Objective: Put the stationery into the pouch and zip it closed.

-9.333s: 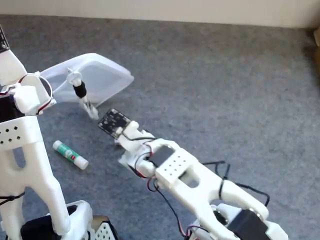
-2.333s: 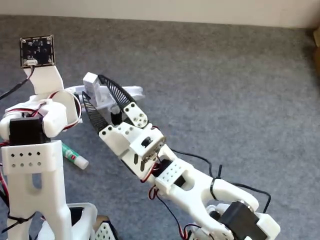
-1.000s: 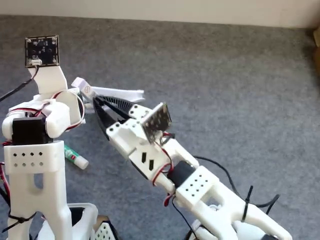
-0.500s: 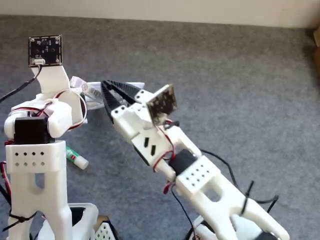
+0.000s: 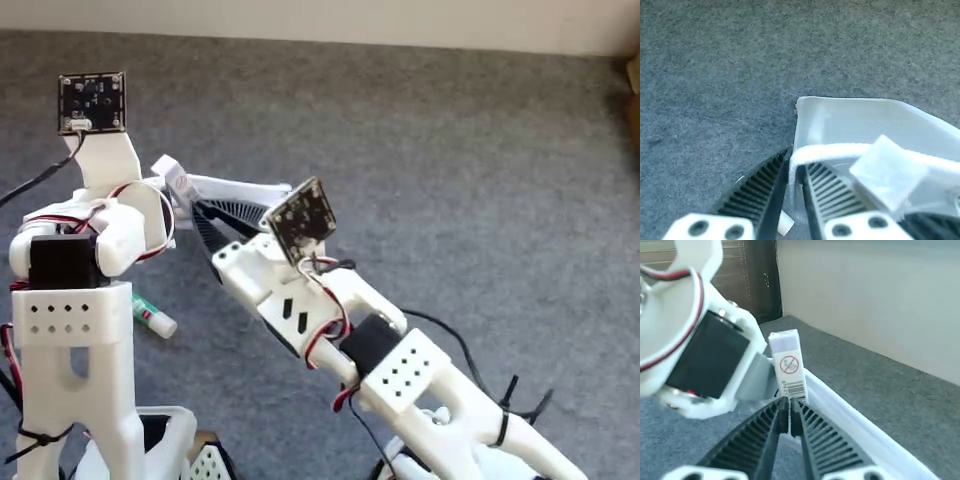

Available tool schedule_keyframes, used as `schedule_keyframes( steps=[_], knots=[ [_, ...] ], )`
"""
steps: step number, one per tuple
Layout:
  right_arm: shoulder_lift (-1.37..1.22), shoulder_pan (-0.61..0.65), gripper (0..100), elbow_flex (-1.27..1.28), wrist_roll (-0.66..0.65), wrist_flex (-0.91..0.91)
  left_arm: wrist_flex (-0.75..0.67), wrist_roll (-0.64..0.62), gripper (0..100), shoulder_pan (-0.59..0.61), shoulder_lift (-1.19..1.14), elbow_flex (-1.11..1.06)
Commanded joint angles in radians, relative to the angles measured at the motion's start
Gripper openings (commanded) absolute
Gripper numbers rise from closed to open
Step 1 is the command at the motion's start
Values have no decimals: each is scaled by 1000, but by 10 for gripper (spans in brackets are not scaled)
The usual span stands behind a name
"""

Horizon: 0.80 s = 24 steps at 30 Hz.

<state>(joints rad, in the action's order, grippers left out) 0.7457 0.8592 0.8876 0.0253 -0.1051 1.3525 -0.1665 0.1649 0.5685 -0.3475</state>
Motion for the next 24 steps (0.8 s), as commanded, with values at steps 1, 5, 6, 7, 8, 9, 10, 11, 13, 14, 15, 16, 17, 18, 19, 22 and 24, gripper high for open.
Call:
schedule_keyframes(
  steps=[1,5,6,7,8,9,10,11,13,14,15,16,17,18,19,22,24],
  knots=[
    [-58,13,5,-93,9,-13,-12,5,6,12,-8,-10],
    [-165,8,5,-148,9,-13,-12,5,6,12,-8,-10],
    [-194,1,5,-163,9,-15,-12,5,6,12,-8,-10],
    [-222,-18,5,-179,9,-15,-12,5,6,15,-8,-10],
    [-243,-30,5,-191,9,-15,-12,5,6,16,-7,-10],
    [-263,-41,5,-199,9,-15,-12,5,6,15,-8,-10],
    [-271,-47,5,-205,9,-15,-12,5,6,15,-8,-10],
    [-265,-53,5,-206,9,-15,-12,5,6,15,-8,-10],
    [-231,-56,5,-203,5,-15,-12,5,6,15,-8,-10],
    [-202,-56,5,-202,3,-15,-14,5,6,15,-8,-10],
    [-170,-58,5,-202,3,-15,-14,5,6,15,-8,-10],
    [-134,-58,5,-197,3,-19,-14,5,6,15,-8,-10],
    [-101,-61,5,-186,3,-48,-14,5,6,15,-8,-10],
    [-68,-62,5,-182,0,-94,-14,5,6,15,-8,-10],
    [-41,-62,5,-177,-9,-147,-17,5,6,15,-8,-10],
    [27,-56,5,-176,-74,-282,-26,5,6,15,-10,-12],
    [53,-56,5,-176,-94,-331,-26,5,6,15,-10,-12]
  ],
)
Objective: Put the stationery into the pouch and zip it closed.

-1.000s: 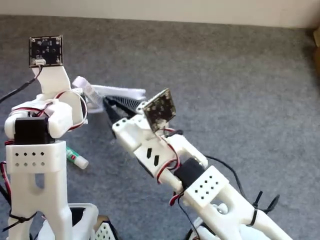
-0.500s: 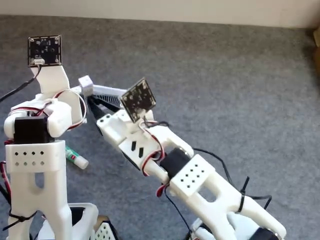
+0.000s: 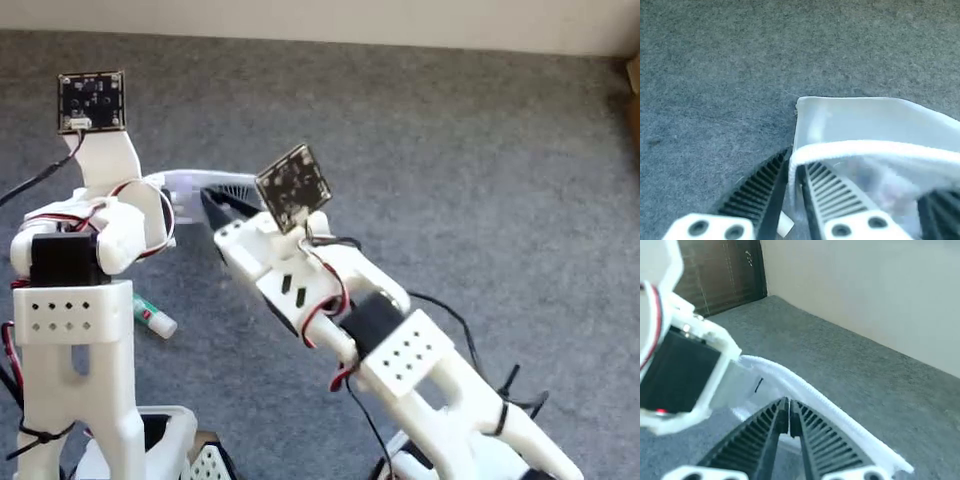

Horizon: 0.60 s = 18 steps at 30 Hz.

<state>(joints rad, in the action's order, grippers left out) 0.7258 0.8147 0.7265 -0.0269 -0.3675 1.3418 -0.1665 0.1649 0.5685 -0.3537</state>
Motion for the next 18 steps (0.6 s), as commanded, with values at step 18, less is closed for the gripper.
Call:
schedule_keyframes(
  steps=[18],
  knots=[
    [248,268,5,35,-120,-272,-17,3,6,16,-2,8]
  ],
)
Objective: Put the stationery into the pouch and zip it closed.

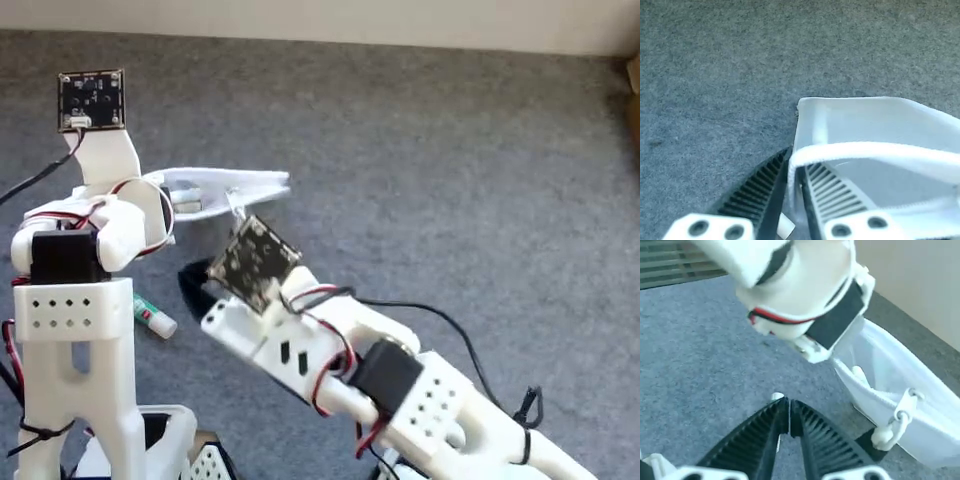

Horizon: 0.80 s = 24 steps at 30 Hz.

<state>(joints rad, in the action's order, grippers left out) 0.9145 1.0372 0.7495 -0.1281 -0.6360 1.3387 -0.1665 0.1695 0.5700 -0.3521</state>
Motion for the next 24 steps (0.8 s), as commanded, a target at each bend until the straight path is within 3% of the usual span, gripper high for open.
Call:
schedule_keyframes(
  steps=[1,4,13,24],
  knots=[
    [65,58,5,19,-18,-4,-15,3,6,12,-4,7],
    [73,107,5,33,-17,-2,-48,3,6,21,-2,8],
    [70,157,5,70,-18,4,-71,-83,6,223,-2,105],
    [-87,151,5,136,-12,208,-69,-166,6,326,-2,180]
  ],
)
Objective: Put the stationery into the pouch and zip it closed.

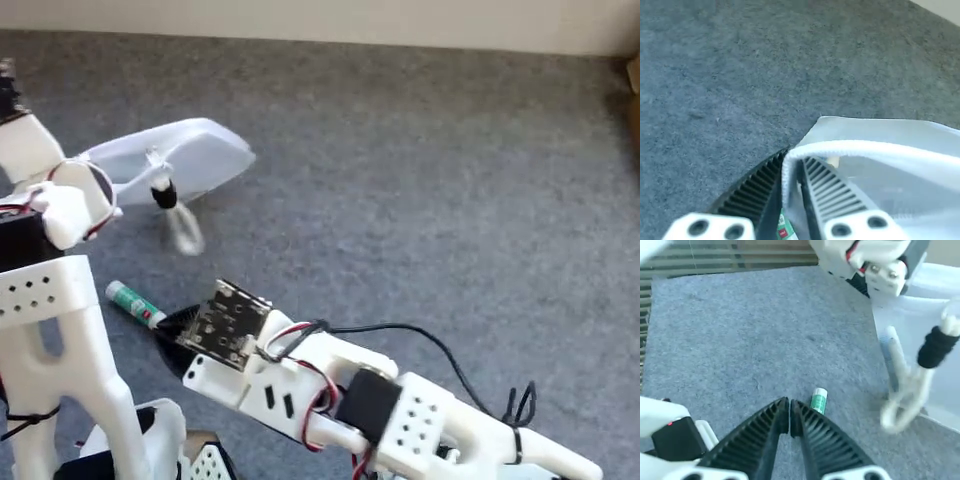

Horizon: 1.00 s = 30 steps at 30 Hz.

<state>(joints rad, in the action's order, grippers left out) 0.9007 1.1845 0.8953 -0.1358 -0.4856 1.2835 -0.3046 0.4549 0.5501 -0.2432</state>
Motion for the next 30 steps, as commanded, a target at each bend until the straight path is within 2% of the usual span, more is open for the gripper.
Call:
schedule_keyframes(
  steps=[1,3,6,12,21,30],
  knots=[
    [-111,4,5,-10,-5,67,-14,-32,6,48,18,76],
    [-188,-8,5,-10,0,70,-14,-37,6,68,18,76],
    [-282,-44,20,-45,89,93,-15,-37,6,84,18,76],
    [-461,-70,166,-162,180,35,-17,-38,6,120,18,76],
    [-748,-62,170,-325,178,33,-15,-38,6,150,18,67],
    [-866,-10,170,-410,178,33,-15,-38,6,145,18,65]
  ],
)
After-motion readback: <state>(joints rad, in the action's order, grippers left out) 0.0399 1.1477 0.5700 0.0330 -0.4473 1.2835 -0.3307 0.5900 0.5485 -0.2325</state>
